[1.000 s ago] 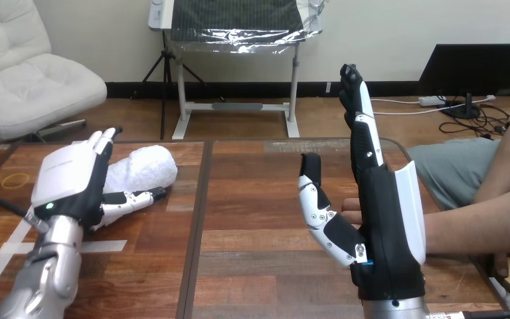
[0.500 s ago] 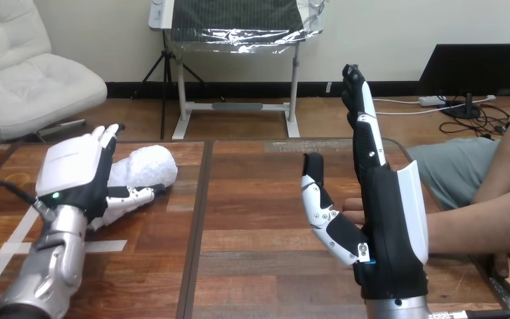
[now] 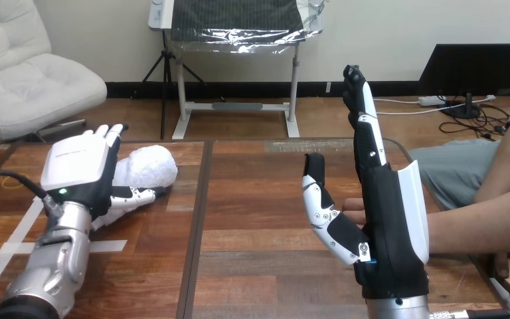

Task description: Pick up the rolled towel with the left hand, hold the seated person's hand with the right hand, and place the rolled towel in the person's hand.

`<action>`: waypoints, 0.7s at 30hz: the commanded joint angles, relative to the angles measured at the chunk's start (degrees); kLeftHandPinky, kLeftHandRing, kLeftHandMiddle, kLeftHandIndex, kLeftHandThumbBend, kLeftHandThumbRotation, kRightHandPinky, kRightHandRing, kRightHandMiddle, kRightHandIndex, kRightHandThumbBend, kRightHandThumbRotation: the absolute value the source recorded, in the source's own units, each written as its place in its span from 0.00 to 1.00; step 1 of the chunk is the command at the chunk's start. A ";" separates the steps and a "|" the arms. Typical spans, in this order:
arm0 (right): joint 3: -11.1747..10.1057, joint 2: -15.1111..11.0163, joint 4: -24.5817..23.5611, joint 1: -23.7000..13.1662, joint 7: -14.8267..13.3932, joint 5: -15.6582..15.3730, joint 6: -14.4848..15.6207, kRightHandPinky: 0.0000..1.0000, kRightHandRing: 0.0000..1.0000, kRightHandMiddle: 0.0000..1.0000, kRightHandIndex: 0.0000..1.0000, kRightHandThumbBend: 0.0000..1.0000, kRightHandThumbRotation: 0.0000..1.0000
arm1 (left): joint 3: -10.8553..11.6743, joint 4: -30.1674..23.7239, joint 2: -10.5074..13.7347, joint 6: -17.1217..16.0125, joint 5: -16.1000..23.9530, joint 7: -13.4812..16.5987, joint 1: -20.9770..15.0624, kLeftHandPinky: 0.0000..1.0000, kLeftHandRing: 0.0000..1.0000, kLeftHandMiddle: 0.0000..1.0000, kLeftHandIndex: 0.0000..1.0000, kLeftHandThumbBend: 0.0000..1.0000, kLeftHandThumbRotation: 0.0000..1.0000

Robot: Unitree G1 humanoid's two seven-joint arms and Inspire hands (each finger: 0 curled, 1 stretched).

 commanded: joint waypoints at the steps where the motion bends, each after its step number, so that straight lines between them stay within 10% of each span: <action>1: -0.93 1.82 -1.43 -2.24 0.34 0.31 0.56 1.00 1.00 1.00 1.00 0.00 0.00 | -2.21 0.85 0.57 0.90 1.58 2.08 -5.12 0.90 0.93 0.93 0.91 0.89 0.58; 21: -1.38 1.70 -1.64 -2.07 1.37 0.57 1.15 1.00 1.00 1.00 1.00 0.00 0.00 | -6.49 2.83 0.29 7.70 3.62 0.16 -6.72 0.94 0.95 0.95 0.94 0.88 0.54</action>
